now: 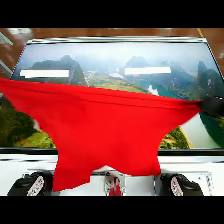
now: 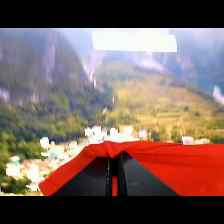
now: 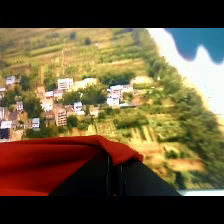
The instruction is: Fold the shirts.
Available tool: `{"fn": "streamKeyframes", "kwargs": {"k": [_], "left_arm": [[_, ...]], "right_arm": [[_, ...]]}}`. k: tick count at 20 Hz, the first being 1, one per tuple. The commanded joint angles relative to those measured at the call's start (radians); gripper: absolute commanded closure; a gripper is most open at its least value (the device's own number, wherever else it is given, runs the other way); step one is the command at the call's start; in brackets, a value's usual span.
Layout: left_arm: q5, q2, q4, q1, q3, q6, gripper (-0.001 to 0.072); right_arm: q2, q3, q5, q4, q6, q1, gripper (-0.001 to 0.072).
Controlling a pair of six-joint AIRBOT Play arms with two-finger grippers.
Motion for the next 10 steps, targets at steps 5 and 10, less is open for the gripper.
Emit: {"fn": "streamKeyframes", "kwargs": {"k": [5, 10], "left_arm": [[0.501, -0.486, -0.128, -0.068, -0.205, 0.073, 0.0669], [0.823, -0.707, -0.294, -0.072, -0.201, 0.080, 0.0668]], "right_arm": [[-0.412, -0.141, -0.819, 0.288, -0.094, 0.085, 0.0657], [-0.645, -0.141, -1.247, 0.245, -0.123, 0.256, 0.0656]]}}
